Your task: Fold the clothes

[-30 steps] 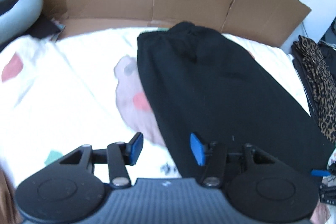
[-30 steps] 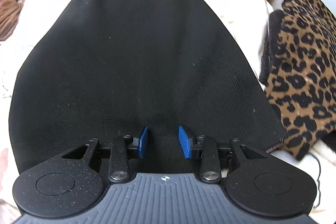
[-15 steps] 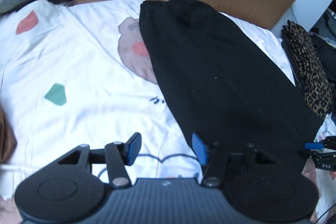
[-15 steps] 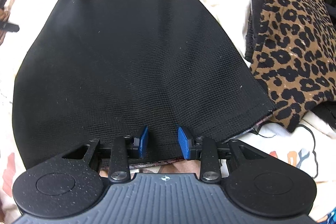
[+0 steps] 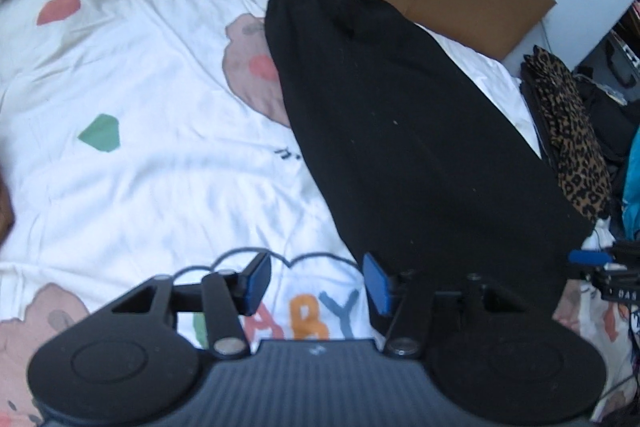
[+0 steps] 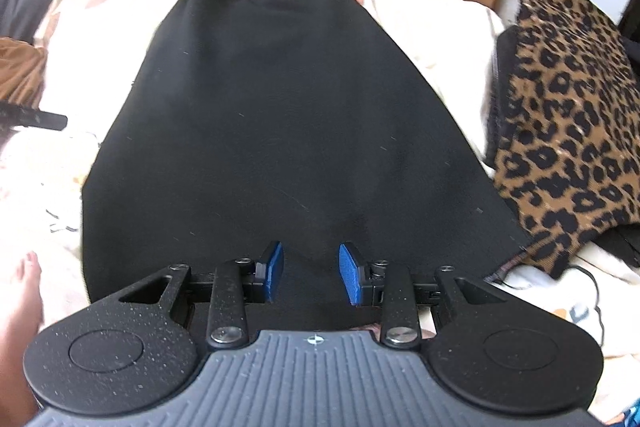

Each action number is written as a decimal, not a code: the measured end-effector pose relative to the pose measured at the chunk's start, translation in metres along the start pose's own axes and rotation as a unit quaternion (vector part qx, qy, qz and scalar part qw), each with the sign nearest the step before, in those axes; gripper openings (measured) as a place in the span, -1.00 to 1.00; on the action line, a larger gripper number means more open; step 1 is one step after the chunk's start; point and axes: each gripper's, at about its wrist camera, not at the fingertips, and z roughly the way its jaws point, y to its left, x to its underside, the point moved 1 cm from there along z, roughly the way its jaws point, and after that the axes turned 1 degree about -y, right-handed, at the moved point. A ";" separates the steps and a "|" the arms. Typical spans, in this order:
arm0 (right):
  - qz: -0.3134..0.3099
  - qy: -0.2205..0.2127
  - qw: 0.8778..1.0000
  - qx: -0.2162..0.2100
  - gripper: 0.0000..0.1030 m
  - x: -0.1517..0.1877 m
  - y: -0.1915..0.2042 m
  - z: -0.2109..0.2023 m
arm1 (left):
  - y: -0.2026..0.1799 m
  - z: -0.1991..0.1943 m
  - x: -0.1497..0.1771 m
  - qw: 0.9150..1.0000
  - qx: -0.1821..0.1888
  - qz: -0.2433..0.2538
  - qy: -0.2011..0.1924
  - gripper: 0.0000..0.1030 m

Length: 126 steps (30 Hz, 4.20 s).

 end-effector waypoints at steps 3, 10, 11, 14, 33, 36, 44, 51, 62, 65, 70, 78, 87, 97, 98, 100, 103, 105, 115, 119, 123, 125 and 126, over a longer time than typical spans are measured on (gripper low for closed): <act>-0.015 -0.006 1.000 -0.025 -0.26 -0.004 0.019 0.000 | -0.003 0.003 0.010 1.000 0.009 0.006 0.008 0.00; -0.066 -0.021 0.994 -0.086 -0.26 -0.009 0.055 -0.003 | -0.005 0.019 0.040 0.998 0.015 0.023 0.054 -0.02; -0.070 -0.020 0.993 -0.095 -0.26 -0.009 0.059 -0.003 | -0.006 0.021 0.045 0.998 0.016 0.029 0.060 -0.03; -0.087 -0.014 0.989 -0.118 -0.26 -0.011 0.072 0.002 | -0.013 0.028 0.055 0.996 0.018 0.045 0.070 -0.04; -0.154 -0.006 0.972 -0.176 -0.24 -0.020 0.120 0.015 | -0.033 0.012 0.041 0.994 0.073 0.068 -0.044 -0.03; -0.159 -0.004 0.970 -0.182 -0.24 -0.020 0.125 0.017 | -0.034 0.013 0.035 0.994 0.083 0.057 -0.046 -0.03; -0.174 0.007 0.969 -0.178 -0.24 -0.016 0.141 0.027 | -0.048 0.025 0.023 0.992 0.102 0.054 -0.052 -0.03; -0.158 0.004 0.976 -0.151 -0.97 -0.017 0.122 0.028 | -0.051 0.027 0.024 0.992 0.096 0.069 -0.048 0.07; -0.115 -0.017 0.982 -0.152 -0.99 -0.032 0.097 0.017 | -0.059 0.050 0.031 0.994 0.067 0.082 -0.033 0.48; -0.112 -0.019 0.981 -0.155 -0.99 -0.033 0.095 0.015 | -0.064 0.059 0.028 0.994 0.058 0.090 -0.037 0.53; -0.110 -0.021 0.981 -0.160 -0.99 -0.033 0.094 0.013 | -0.067 0.067 0.023 0.993 0.032 0.097 -0.052 0.46; -0.113 -0.010 0.978 -0.177 -0.96 -0.029 0.094 0.012 | -0.056 0.059 0.024 0.995 0.024 0.076 -0.053 -0.17; -0.120 0.017 0.971 -0.208 -0.64 -0.017 0.102 0.012 | -0.039 0.048 0.032 0.997 0.031 0.052 -0.047 -0.80; -0.104 0.031 0.978 -0.181 -0.36 -0.009 0.081 0.023 | -0.020 0.036 0.036 0.996 0.035 0.064 -0.042 -0.88; -0.099 0.035 0.980 -0.168 -0.36 -0.008 0.076 0.028 | -0.020 0.037 0.035 0.996 0.032 0.068 -0.042 -0.88; -0.093 0.042 0.986 -0.134 -0.36 -0.006 0.064 0.036 | -0.020 0.038 0.035 0.996 0.025 0.075 -0.042 -0.89; -0.085 0.045 0.992 -0.087 -0.34 -0.003 0.046 0.045 | -0.015 0.035 0.038 0.996 0.018 0.081 -0.038 -0.88; -0.080 0.044 0.994 -0.068 -0.35 0.000 0.035 0.047 | -0.012 0.033 0.041 0.996 0.013 0.081 -0.034 -0.88; -0.082 0.039 0.996 -0.022 -0.40 0.009 0.010 0.043 | 0.004 0.015 0.045 0.999 0.024 0.041 -0.012 -0.81; -0.080 0.038 0.996 -0.008 -0.40 0.011 0.003 0.039 | 0.001 0.009 0.045 0.997 0.083 0.005 0.002 -0.59; -0.060 0.037 0.997 0.005 -0.39 0.009 -0.011 0.039 | -0.007 0.010 0.047 0.989 0.145 -0.026 0.020 -0.50; -0.054 0.035 0.998 0.010 -0.40 0.008 -0.016 0.039 | -0.012 0.014 0.048 0.983 0.174 -0.042 0.034 -0.50; -0.055 0.035 0.998 0.014 -0.40 0.008 -0.018 0.039 | -0.014 0.017 0.049 0.980 0.186 -0.050 0.040 -0.49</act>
